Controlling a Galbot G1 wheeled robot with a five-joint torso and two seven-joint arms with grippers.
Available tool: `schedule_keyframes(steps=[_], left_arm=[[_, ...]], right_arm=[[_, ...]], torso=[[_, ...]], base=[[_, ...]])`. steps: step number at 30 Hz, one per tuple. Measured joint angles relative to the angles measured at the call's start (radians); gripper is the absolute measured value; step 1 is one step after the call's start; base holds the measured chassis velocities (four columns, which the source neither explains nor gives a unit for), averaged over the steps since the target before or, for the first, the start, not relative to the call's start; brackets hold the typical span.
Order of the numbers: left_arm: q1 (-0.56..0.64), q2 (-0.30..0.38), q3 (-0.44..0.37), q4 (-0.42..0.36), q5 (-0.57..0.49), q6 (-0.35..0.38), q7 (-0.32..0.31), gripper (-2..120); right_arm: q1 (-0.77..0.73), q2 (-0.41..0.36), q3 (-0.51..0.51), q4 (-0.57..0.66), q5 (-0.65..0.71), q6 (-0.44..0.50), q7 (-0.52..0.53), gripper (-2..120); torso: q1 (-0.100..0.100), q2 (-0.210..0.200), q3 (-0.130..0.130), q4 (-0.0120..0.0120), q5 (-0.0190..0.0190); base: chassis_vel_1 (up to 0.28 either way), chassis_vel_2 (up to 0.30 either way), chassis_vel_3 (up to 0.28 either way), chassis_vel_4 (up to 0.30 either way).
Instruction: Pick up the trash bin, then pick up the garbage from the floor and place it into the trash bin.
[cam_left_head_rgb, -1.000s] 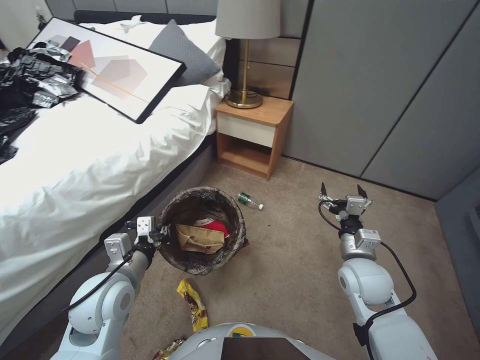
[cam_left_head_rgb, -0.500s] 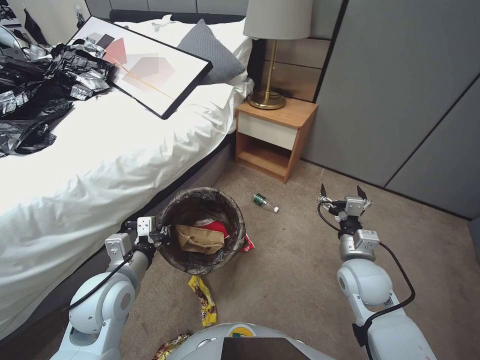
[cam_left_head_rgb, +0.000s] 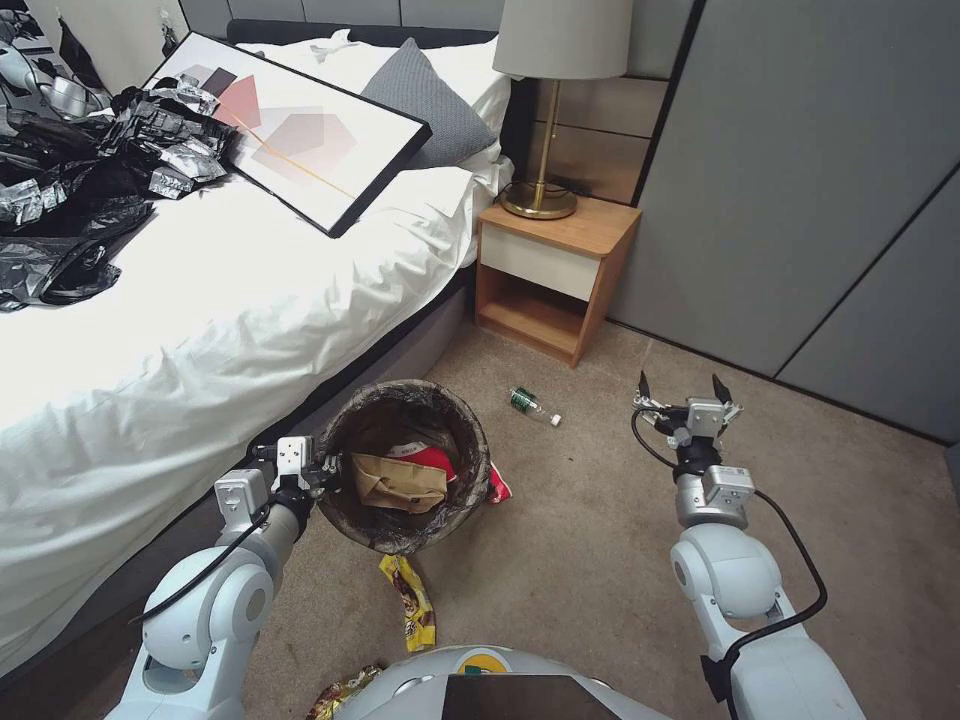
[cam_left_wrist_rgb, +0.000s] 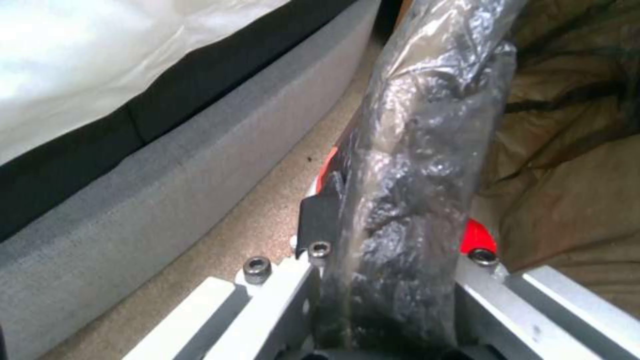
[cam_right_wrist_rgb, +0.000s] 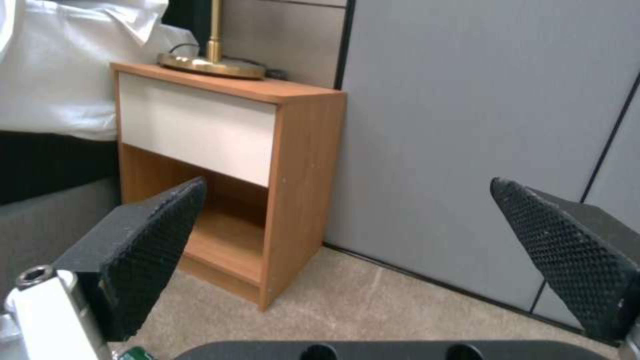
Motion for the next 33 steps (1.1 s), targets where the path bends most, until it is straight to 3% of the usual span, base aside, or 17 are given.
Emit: schedule_keyframes(steps=[33], left_arm=[[-0.004, 0.000, -0.007, -0.005, 0.010, 0.000, 0.009, 0]], right_arm=[[-0.030, 0.020, 0.004, 0.005, -0.036, 0.062, -0.018, 100]], torso=[[0.000, 0.000, 0.000, 0.0000, 0.0000]], base=[[0.000, 0.000, 0.000, 0.000]])
